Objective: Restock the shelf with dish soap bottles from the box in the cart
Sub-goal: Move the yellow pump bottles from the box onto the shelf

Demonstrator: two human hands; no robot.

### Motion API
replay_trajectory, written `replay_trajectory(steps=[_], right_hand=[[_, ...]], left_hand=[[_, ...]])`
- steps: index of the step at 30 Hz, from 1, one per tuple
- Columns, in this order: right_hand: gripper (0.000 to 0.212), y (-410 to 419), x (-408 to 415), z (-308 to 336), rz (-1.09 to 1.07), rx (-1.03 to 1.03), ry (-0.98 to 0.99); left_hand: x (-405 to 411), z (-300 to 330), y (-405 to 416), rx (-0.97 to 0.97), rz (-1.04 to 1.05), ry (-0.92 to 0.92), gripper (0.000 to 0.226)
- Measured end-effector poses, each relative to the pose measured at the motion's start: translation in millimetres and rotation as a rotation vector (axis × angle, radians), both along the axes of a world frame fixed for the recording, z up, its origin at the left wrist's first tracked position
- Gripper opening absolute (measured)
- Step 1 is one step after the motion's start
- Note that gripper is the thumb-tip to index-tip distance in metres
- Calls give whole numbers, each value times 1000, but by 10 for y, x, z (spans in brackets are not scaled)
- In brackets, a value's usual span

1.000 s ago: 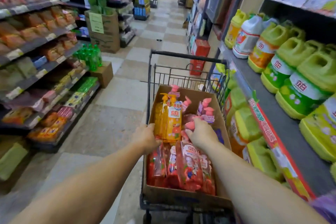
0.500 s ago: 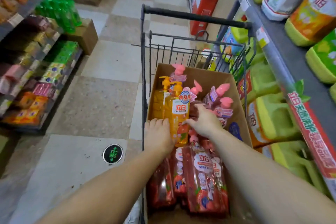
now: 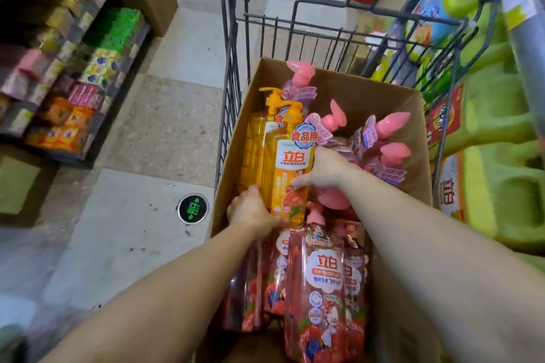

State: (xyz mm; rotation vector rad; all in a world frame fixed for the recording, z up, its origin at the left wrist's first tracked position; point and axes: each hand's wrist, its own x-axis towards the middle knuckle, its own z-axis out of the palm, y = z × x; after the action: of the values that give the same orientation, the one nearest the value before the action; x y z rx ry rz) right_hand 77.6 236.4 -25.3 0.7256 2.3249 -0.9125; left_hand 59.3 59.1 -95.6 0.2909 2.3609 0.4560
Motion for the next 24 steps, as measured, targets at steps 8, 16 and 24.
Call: replay_trajectory(steps=[8,16,24], right_hand=[[38,-28,21,-100,-174,-240,137],[45,-301,262,624,-285,-216,378],[80,-977,879,1581,-685,-113,680]], left_hand=[[54,-57,-1,123,90,36,89],[-16,327,-154,505,99,92,86],[-156,1338,-507,857,-294,-23,91]])
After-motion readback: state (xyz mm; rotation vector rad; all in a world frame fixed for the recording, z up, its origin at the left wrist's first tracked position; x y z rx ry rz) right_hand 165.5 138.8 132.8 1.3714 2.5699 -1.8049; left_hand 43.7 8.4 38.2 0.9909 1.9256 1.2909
